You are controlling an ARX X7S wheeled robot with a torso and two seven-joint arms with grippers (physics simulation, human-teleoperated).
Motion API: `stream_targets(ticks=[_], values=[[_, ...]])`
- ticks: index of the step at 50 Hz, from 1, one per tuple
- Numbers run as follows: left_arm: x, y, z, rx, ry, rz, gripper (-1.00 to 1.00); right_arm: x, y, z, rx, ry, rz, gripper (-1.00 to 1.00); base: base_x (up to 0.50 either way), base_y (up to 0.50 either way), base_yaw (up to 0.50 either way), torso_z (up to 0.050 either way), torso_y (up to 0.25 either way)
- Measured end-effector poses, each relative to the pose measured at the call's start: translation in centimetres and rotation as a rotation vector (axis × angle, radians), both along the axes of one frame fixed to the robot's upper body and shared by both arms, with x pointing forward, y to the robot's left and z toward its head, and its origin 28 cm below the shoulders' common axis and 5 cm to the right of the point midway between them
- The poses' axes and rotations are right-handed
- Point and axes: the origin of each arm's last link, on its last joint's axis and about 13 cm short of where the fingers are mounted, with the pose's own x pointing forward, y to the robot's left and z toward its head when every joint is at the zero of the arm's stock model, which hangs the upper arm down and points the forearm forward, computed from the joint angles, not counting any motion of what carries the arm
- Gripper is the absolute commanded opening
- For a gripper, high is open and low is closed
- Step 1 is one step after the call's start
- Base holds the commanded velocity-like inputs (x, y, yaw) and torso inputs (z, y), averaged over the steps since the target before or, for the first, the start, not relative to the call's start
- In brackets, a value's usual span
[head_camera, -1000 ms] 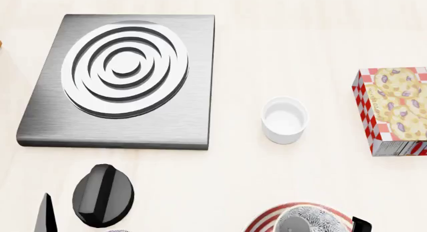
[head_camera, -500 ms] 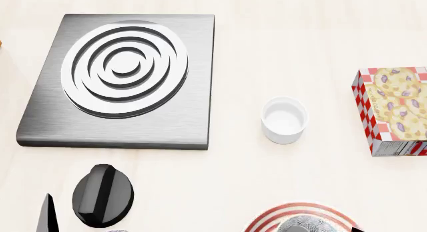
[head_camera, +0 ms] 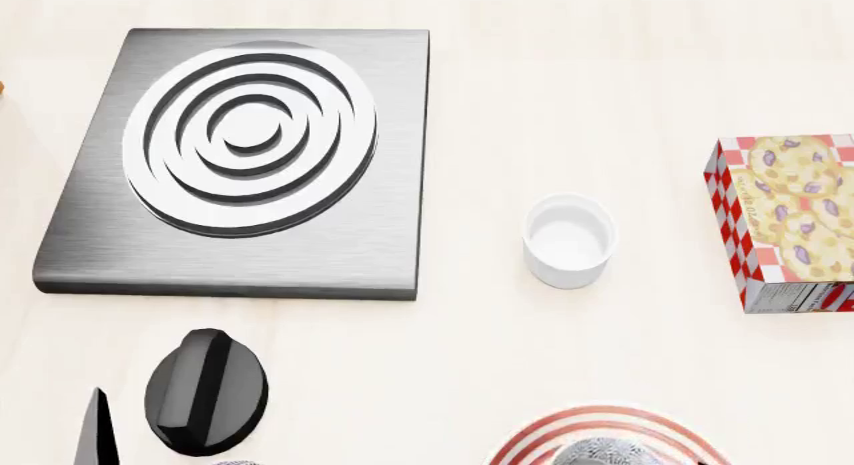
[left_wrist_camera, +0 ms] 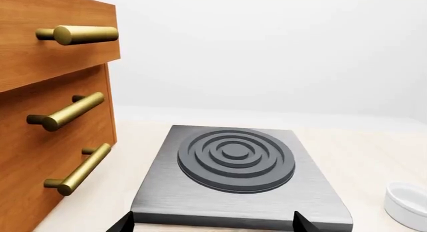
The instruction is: Pick the akita bowl on the ramekin and place it on the plate.
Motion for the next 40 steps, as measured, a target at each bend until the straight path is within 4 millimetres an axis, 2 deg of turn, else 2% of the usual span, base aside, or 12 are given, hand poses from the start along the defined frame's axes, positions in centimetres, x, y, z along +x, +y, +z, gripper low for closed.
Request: stream_targets(ticks=[15,16,40], values=[[0.0,0.0,0.0,0.001,0.0,0.001,1.0,0.01,0.07,-0.57,0.009,0.008,0.001,-1.0,0.0,0.0,0.0,0.0,0.0],[0.0,0.0,0.01,0.001,0.0,0.001,1.0,0.02,0.06,-0.6,0.009,0.008,-0.001,1.0,0.0,0.0,0.0,0.0,0.0],[-0.01,-0.03,-0.03,0.001,0.0,-0.001,1.0,0.17,0.07,-0.18,0.006,-0.03,-0.022,1.0,0.0,0.0,0.0,0.0,0.0]])
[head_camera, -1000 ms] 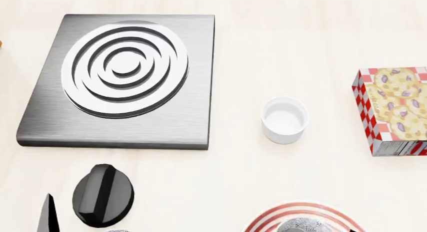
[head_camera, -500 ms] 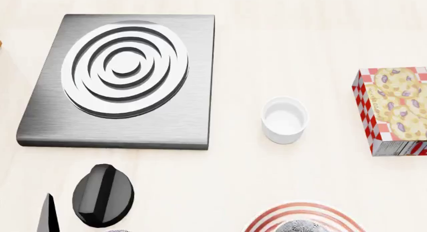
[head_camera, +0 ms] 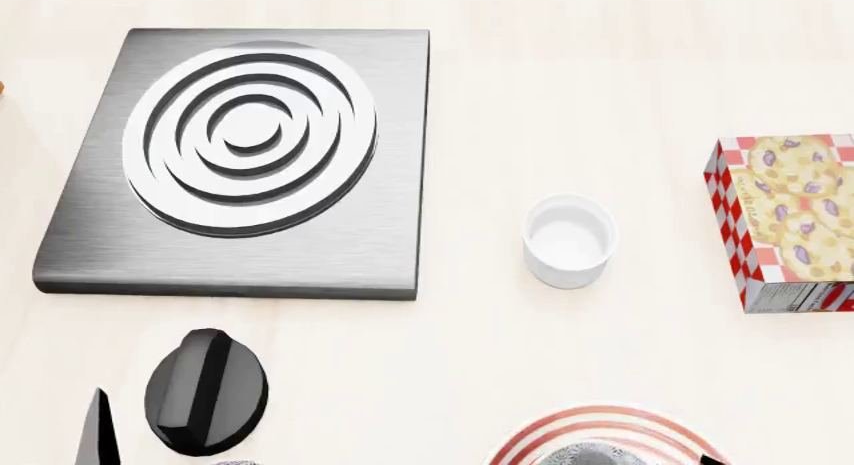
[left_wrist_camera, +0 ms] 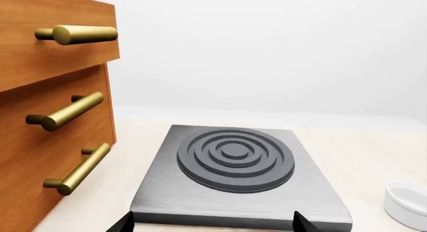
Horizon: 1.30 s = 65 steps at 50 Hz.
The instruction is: Pick the akita bowl on the ramekin and place it on the plate.
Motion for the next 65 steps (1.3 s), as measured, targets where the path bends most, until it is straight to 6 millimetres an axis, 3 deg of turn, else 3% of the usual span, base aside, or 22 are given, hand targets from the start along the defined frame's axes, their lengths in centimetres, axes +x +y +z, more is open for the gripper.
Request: stream_targets(ticks=[11,32,65], values=[[0.0,0.0,0.0,0.0,0.001,-0.001,1.0,-0.3,0.3,0.9,0.037,-0.061,-0.009,1.0,0.0,0.0,0.0,0.0,0.0],[0.0,0.0,0.0,0.0,0.003,-0.001,1.0,0.7,1.1,1.4,0.293,-0.301,-0.093,1.0,0.0,0.0,0.0,0.0,0.0],[0.1,-0.1,-0.1,0.005,0.003,-0.013,1.0,2.6,1.2,1.8,0.72,-0.655,-0.308,1.0,0.0,0.0,0.0,0.0,0.242]])
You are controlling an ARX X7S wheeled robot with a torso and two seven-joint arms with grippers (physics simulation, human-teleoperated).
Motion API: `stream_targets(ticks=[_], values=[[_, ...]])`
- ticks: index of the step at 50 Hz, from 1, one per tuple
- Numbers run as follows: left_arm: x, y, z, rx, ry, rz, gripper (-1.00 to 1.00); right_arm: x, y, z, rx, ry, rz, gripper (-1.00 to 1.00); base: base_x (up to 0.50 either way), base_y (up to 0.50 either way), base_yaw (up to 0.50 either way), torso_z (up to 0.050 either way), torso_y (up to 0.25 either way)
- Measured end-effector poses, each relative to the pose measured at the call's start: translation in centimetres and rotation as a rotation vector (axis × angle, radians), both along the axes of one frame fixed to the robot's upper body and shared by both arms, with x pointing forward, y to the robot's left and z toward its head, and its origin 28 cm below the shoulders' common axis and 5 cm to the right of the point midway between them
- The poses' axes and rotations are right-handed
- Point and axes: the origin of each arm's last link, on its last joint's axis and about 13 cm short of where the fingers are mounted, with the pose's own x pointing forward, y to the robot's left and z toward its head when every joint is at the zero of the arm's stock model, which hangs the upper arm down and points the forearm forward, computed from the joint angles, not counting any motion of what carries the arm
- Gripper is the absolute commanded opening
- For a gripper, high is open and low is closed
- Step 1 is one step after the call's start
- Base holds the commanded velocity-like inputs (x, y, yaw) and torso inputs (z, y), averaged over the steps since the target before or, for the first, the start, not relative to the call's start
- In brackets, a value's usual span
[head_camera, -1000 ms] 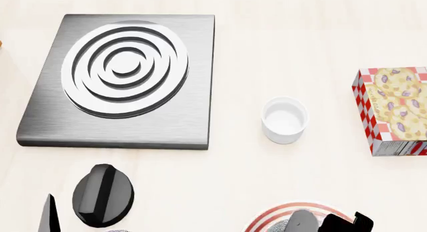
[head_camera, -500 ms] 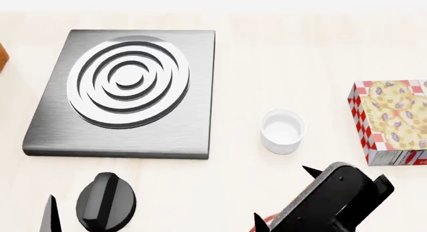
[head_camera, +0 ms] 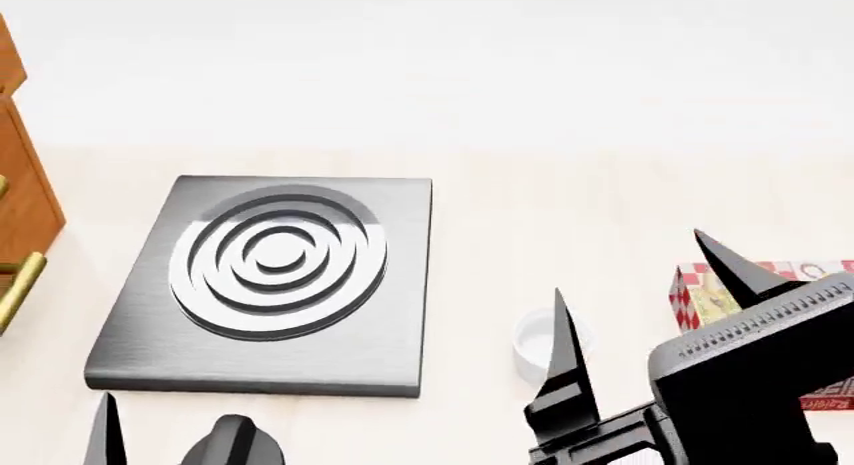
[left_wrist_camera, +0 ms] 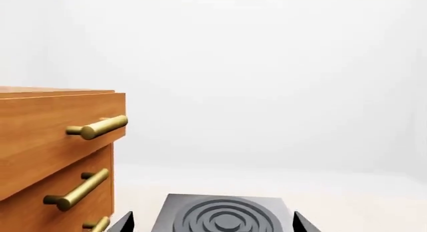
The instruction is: Pick the akita bowl on the ramekin and place it on the plate.
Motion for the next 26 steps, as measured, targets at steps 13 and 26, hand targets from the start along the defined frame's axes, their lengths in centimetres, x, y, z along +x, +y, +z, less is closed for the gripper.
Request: stream_targets(ticks=[13,26], values=[[0.0,-0.04,-0.07,0.003,0.003,-0.001,1.0,-0.1,-0.11,-0.16,0.086,-0.078,-0.038,1.0,0.0,0.0,0.0,0.0,0.25],[0.14,-0.22,-0.34,0.005,0.009,-0.01,1.0,-0.34,0.06,-0.89,0.168,-0.155,-0.071,1.0,0.0,0.0,0.0,0.0,0.192]])
